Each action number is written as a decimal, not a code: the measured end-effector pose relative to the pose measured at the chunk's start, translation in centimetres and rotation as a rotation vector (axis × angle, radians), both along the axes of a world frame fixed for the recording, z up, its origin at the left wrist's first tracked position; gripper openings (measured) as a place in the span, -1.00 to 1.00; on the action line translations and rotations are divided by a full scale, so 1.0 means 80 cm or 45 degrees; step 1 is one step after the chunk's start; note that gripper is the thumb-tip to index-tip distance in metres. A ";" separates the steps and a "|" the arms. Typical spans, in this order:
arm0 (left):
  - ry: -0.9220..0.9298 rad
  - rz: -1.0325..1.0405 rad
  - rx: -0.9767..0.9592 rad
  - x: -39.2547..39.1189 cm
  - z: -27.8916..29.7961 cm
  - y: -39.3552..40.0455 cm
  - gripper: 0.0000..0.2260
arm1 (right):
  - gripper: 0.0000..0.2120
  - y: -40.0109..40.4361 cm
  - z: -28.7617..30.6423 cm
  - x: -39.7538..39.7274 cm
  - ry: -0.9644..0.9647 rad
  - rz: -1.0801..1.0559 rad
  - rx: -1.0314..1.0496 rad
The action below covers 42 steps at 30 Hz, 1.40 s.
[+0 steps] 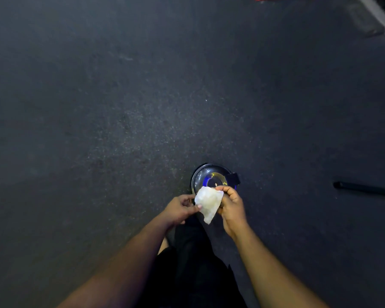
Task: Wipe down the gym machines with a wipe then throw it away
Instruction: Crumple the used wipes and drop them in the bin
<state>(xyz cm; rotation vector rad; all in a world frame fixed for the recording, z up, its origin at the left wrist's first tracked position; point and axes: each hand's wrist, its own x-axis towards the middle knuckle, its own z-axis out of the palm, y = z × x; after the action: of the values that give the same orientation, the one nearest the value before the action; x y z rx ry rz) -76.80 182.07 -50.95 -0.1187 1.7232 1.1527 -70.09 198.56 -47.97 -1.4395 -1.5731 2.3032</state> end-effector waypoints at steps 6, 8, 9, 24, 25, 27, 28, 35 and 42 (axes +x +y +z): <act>0.074 0.123 -0.041 -0.057 -0.070 0.033 -0.87 | -0.76 0.021 -0.047 -0.061 -0.055 -0.052 -0.132; 0.042 0.161 -0.086 -0.068 -0.089 0.048 -0.80 | -0.76 0.031 -0.069 -0.074 -0.068 -0.087 -0.183; -0.003 0.168 -0.103 -0.072 -0.097 0.055 -0.75 | -0.76 0.036 -0.081 -0.078 -0.075 -0.106 -0.211; -0.584 0.302 -0.107 -0.067 -0.114 0.074 -0.74 | -0.82 0.033 -0.122 -0.062 -0.178 -0.284 -0.533; -0.599 0.290 -0.117 -0.067 -0.110 0.077 -0.74 | -0.82 0.032 -0.121 -0.063 -0.170 -0.295 -0.546; -0.611 0.277 -0.123 -0.067 -0.108 0.080 -0.76 | -0.82 0.031 -0.120 -0.066 -0.158 -0.320 -0.567; -0.612 0.276 -0.119 -0.067 -0.111 0.080 -0.78 | -0.81 0.031 -0.121 -0.068 -0.161 -0.324 -0.562; -0.376 0.481 -0.141 -0.075 -0.133 0.078 -0.92 | -0.79 0.032 -0.134 -0.071 -0.237 -0.250 -0.331; -0.213 0.455 -0.196 -0.089 -0.144 0.055 -0.92 | -0.79 0.031 -0.145 -0.064 -0.315 -0.102 -0.168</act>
<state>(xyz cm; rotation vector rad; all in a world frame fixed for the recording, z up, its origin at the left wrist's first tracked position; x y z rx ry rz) -83.94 186.44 -62.44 -0.6221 1.6798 1.2242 -75.18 201.04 -59.55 -1.8460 -1.4048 2.2964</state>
